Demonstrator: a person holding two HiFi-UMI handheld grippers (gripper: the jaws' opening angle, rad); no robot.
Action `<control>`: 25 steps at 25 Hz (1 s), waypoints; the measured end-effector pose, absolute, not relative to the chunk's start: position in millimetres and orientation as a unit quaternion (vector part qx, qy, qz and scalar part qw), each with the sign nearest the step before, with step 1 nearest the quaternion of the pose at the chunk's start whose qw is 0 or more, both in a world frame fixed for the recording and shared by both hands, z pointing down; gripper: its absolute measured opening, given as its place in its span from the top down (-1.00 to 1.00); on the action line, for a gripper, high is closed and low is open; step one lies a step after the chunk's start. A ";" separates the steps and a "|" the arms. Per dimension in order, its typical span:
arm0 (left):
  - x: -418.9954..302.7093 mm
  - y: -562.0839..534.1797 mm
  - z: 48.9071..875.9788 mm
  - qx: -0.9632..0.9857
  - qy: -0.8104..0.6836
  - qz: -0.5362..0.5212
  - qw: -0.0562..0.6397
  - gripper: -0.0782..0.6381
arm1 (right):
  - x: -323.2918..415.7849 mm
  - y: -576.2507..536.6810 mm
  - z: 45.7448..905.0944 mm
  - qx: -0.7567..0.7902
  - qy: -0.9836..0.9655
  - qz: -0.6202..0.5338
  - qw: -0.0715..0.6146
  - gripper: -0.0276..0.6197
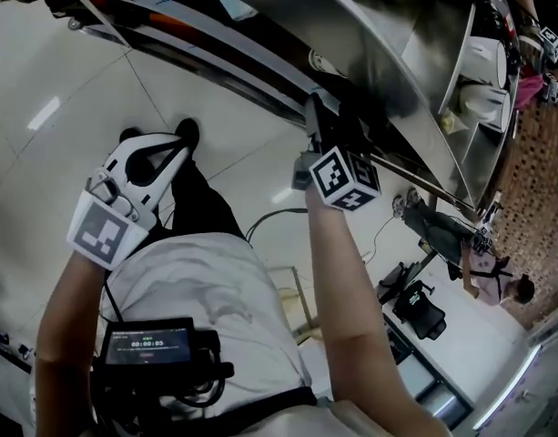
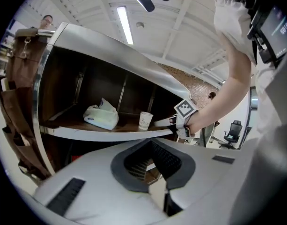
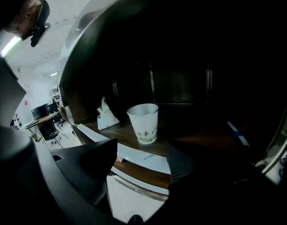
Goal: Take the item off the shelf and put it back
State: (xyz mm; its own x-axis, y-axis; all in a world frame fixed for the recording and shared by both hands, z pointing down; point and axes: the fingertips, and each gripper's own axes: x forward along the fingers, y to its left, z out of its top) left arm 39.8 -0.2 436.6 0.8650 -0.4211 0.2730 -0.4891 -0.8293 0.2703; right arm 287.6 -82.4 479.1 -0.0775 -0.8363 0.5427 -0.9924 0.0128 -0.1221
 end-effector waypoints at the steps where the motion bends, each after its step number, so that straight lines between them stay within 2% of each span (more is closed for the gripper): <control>1: 39.8 3.9 438.1 0.949 -0.237 0.099 0.181 0.76 | 290.0 -87.6 480.6 0.660 -0.693 0.240 0.160 -0.15; 2: 39.2 7.7 440.5 0.948 -0.233 0.100 0.190 0.76 | 289.8 -94.0 481.5 0.658 -0.697 0.234 0.160 -0.21; 6: 33.3 16.4 453.3 0.944 -0.231 0.111 0.206 0.76 | 285.4 -123.0 485.3 0.650 -0.713 0.209 0.163 -0.23; 7: 32.3 16.7 455.3 0.944 -0.232 0.112 0.207 0.76 | 285.7 -129.4 487.7 0.650 -0.713 0.208 0.161 -0.31; 18: 26.1 22.4 456.5 0.939 -0.244 0.110 0.215 0.76 | 280.8 -163.7 505.6 0.650 -0.711 0.214 0.161 -0.30; 22: 22.5 16.9 454.1 0.938 -0.252 0.103 0.213 0.76 | 285.2 -164.0 504.5 0.659 -0.705 0.199 0.169 0.00; 25: 23.0 17.8 453.1 0.940 -0.249 0.105 0.208 0.76 | 285.8 -161.8 502.8 0.660 -0.705 0.196 0.167 0.04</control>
